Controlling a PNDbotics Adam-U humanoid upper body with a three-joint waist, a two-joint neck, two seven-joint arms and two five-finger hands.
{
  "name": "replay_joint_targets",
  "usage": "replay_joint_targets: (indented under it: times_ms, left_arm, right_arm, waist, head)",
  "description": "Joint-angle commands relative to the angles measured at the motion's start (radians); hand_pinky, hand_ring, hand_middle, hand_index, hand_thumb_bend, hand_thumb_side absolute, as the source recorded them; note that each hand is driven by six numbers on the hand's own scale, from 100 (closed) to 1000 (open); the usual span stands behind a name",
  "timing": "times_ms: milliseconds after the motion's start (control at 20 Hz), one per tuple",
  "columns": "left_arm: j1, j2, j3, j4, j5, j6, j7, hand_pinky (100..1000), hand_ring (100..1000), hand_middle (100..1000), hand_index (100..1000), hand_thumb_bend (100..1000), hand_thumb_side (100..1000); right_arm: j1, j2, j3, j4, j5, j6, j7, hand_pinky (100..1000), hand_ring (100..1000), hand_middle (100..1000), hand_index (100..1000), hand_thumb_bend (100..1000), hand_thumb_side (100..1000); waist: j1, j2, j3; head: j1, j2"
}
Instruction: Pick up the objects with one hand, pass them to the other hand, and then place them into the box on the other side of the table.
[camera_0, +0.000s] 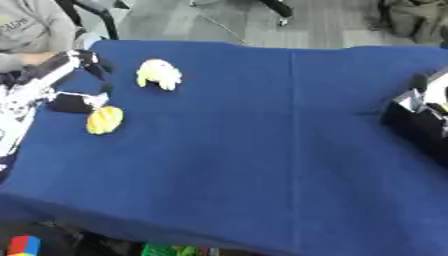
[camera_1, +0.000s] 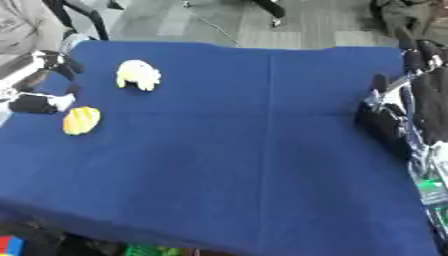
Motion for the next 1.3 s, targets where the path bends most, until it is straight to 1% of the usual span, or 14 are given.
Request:
replay_joint_targets:
  times_ms: [50,200,400,600,850,900,1000,1050,1100,1200,1300]
  left_arm:
    - [-0.022,0.099,-0.012,0.068,-0.050,0.036,-0.004,758,683,705,796,299,352]
    - [-0.035,0.114,-0.044,0.146,-0.099,0.067,0.004,755,690,707,794,355,391]
    - [-0.058,0.102,-0.086,0.252,-0.165,0.089,0.034,746,684,696,783,397,420]
    - [-0.076,0.078,-0.098,0.326,-0.231,0.109,0.097,739,673,684,775,410,420]
    - [-0.091,0.044,-0.103,0.390,-0.320,0.137,0.185,733,661,671,766,410,415]
    - [-0.094,0.032,-0.101,0.404,-0.371,0.142,0.210,733,660,669,765,413,416]
    - [-0.104,-0.013,-0.068,0.442,-0.578,0.141,0.272,732,658,668,764,410,413]
    - [-0.109,-0.031,-0.048,0.463,-0.660,0.139,0.301,732,657,667,763,409,409]
    - [-0.113,-0.044,-0.033,0.482,-0.718,0.139,0.327,732,658,668,764,416,411]
    - [-0.117,-0.060,-0.016,0.516,-0.781,0.142,0.365,735,661,671,767,416,409]
    - [-0.121,-0.069,-0.007,0.540,-0.801,0.146,0.391,736,659,670,768,411,398]
  right_arm:
    - [0.009,-0.013,-0.027,-0.100,-0.039,-0.046,0.035,823,831,725,948,100,100]
    - [0.030,-0.018,-0.039,-0.172,-0.062,-0.046,0.083,823,832,724,947,100,100]
    - [0.040,-0.022,-0.043,-0.222,-0.081,-0.033,0.149,824,833,724,947,100,100]
    - [0.044,-0.023,-0.052,-0.254,-0.094,-0.022,0.197,824,834,722,947,100,100]
    - [0.049,-0.024,-0.054,-0.266,-0.103,-0.016,0.212,824,835,721,944,100,100]
    - [0.049,-0.023,-0.054,-0.266,-0.104,-0.016,0.212,824,835,720,944,100,100]
    - [0.052,-0.023,-0.055,-0.266,-0.107,-0.014,0.211,824,835,720,943,100,100]
    - [0.054,-0.022,-0.055,-0.266,-0.108,-0.013,0.211,823,835,719,943,100,100]
    - [0.055,-0.022,-0.055,-0.266,-0.110,-0.013,0.210,823,835,718,943,100,100]
    - [0.056,-0.022,-0.056,-0.266,-0.114,-0.011,0.208,823,835,718,942,100,100]
    - [0.056,-0.022,-0.057,-0.266,-0.117,-0.010,0.206,823,835,717,941,100,100]
  waist:
    - [0.000,-0.022,-0.004]
    - [0.001,-0.021,-0.009]
    - [-0.001,-0.020,-0.016]
    - [-0.003,-0.018,-0.019]
    - [-0.004,-0.016,-0.022]
    - [-0.004,-0.016,-0.023]
    - [-0.006,-0.015,-0.022]
    - [-0.008,-0.015,-0.022]
    - [-0.009,-0.014,-0.023]
    - [-0.010,-0.013,-0.025]
    - [-0.011,-0.011,-0.027]
  head:
    - [0.030,-0.002]
    - [0.044,-0.002]
    - [0.050,-0.002]
    - [0.051,-0.002]
    - [0.051,-0.002]
    - [0.051,-0.002]
    - [0.049,-0.002]
    - [0.049,-0.002]
    - [0.049,-0.002]
    - [0.049,-0.002]
    - [0.049,-0.002]
